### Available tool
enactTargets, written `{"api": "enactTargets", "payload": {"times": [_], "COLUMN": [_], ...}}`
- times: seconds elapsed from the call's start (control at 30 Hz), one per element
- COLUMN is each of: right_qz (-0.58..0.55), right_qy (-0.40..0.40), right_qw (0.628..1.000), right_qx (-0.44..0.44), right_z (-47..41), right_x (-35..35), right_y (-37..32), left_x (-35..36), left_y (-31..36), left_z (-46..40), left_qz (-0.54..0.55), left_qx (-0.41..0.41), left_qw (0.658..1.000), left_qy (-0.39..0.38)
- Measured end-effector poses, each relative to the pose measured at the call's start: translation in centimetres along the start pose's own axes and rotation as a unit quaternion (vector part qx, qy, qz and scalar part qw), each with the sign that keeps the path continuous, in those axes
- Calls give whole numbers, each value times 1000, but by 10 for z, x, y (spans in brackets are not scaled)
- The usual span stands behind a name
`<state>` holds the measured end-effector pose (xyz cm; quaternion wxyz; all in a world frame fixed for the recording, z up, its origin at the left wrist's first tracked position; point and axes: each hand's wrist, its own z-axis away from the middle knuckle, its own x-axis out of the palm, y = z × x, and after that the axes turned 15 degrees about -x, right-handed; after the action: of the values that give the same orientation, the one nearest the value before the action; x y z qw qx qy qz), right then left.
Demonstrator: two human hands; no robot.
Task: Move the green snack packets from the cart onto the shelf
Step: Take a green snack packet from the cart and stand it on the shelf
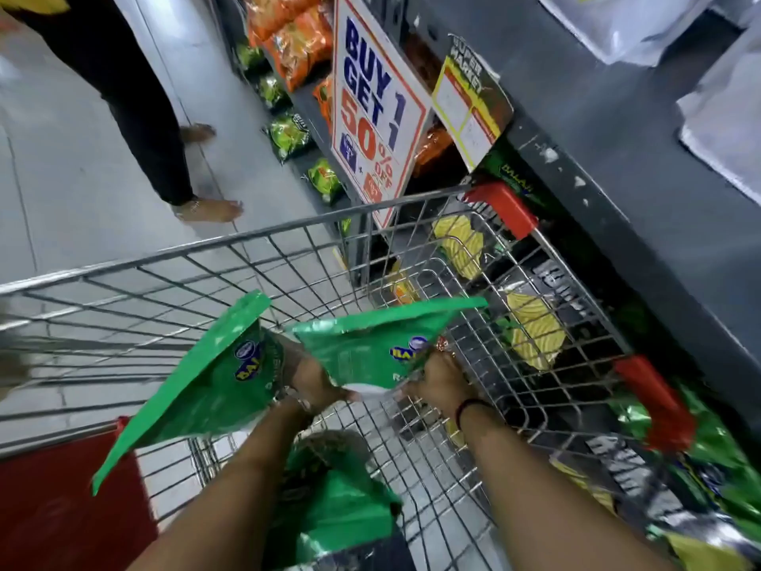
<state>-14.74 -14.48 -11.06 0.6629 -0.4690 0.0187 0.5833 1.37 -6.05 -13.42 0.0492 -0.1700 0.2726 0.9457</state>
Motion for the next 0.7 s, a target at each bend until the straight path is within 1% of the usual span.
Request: {"api": "enactTargets", "payload": {"times": [0.03, 0.07, 0.17, 0.2, 0.27, 0.33, 0.37, 0.43, 0.47, 0.53, 0.6, 0.7], "right_qz": [-18, -33, -44, -44, -51, -75, -89, -98, -98, -97, -111, -122], "right_qy": [-6, 5, 30, 42, 73, 114, 137, 182, 211, 279, 327, 390], "right_qw": [1000, 999, 996, 993, 986, 977, 971, 957, 948, 927, 907, 883], "right_qx": [-3, -14, -66, -97, -138, -162, -174, -202, -217, -230, -240, -229], "right_z": [3, 7, 32, 47, 81, 119, 142, 186, 208, 251, 283, 322], "right_x": [-4, -10, -35, -45, -70, -93, -106, -126, -135, -153, -167, -187], "right_y": [-3, -7, -26, -33, -46, -57, -61, -69, -70, -65, -56, -28], "left_x": [0, -1, -14, -19, -29, -39, -39, -37, -33, -19, -4, 37], "left_y": [1, 1, 14, 22, 43, 66, 80, 101, 112, 133, 156, 197], "left_z": [1, 2, 22, 36, 73, 111, 132, 170, 193, 227, 248, 271], "left_qz": [12, 18, 55, 67, 72, 86, 103, 129, 134, 137, 118, 112], "left_qx": [-9, -11, 11, 27, 73, 133, 170, 217, 234, 290, 339, 391], "left_qw": [1000, 999, 998, 997, 995, 987, 980, 967, 962, 944, 928, 904], "left_qy": [19, 25, 8, -4, -2, -9, -16, -28, -29, -72, -100, -135]}}
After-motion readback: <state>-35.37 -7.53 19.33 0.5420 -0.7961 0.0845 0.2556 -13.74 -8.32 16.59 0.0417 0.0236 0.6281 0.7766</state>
